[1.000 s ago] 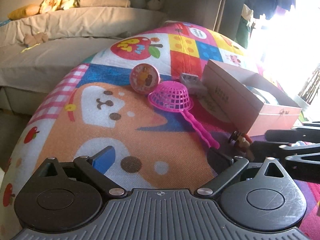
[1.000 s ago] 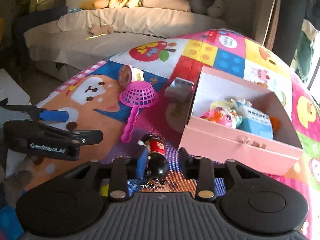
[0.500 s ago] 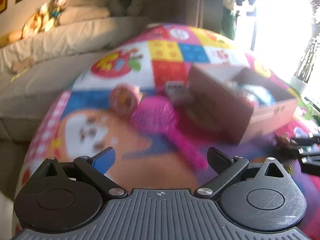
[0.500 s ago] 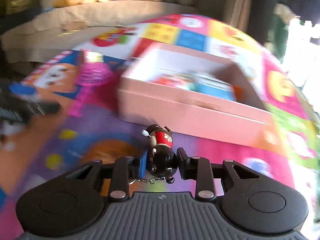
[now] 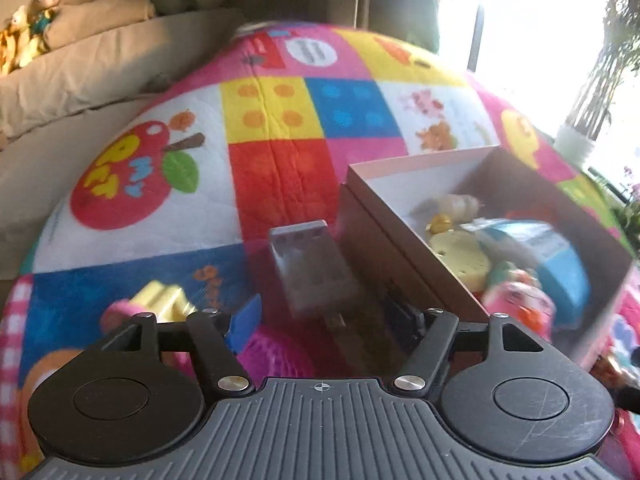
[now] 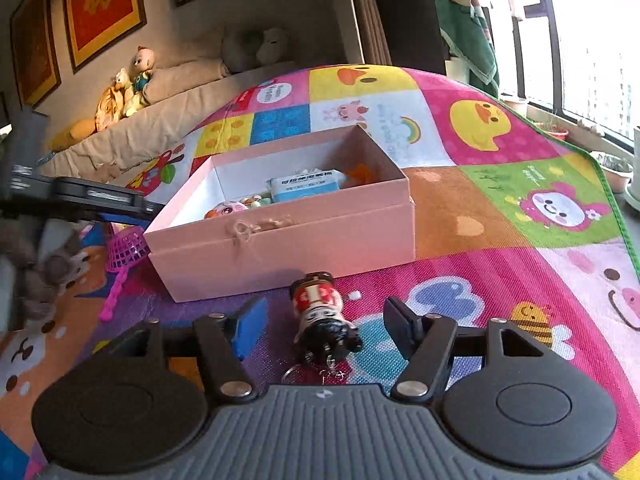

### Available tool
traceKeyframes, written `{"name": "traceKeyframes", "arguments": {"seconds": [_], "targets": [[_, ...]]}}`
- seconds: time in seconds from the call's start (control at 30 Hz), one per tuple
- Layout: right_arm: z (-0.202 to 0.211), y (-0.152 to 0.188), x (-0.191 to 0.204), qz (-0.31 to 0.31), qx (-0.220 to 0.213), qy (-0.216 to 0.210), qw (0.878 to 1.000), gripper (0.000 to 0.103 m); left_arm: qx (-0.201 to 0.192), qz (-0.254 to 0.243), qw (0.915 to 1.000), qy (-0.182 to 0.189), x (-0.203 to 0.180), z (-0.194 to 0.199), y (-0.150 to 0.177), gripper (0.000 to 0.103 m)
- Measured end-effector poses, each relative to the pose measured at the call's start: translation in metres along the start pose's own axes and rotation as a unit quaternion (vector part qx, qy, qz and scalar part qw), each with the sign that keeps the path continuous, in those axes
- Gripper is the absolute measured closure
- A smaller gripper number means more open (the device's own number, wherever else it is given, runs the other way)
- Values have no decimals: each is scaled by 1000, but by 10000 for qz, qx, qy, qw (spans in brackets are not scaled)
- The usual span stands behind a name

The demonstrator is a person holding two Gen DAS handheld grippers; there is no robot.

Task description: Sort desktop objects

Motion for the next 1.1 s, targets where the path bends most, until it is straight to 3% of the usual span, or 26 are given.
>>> {"name": "traceKeyframes", "arguments": {"seconds": [0.2,0.4,0.47,0.53,0.73,0.93,1.1], "targets": [[0,1,2,-29,-52,-28,10000,31,370,126,9991,-186,9,-34,-7,32],[0,1,3,-84,-30,-30,10000,26,366,-89,9990,-226,10,-36,-7,30],[0,1,3,-90,-32,-17,10000,26,320,-187,9989,-273,8,-33,-5,35],[0,1,3,-91,-43,-8,9999,25,287,-191,9991,-251,7,-28,-2,49],[0,0,2,-99,-44,-9,9999,22,243,-710,9968,-261,-12,1,20,49],[0,0,3,-100,-69,-8,9999,18,253,-1382,9897,271,-57,61,68,49],[-1,0,3,-103,-50,-13,9999,18,347,-1513,9814,1132,-92,113,115,50]]}}
Point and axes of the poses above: each gripper's, at about its wrist camera, not at the fingertips, and z roughly against the way its jaws point, x to its left, y to its underside, the point moved 2 cm from there along -z, roughly the way its jaws point, and after that the axes turned 7 degrees about -z, right-handed, at the moved point
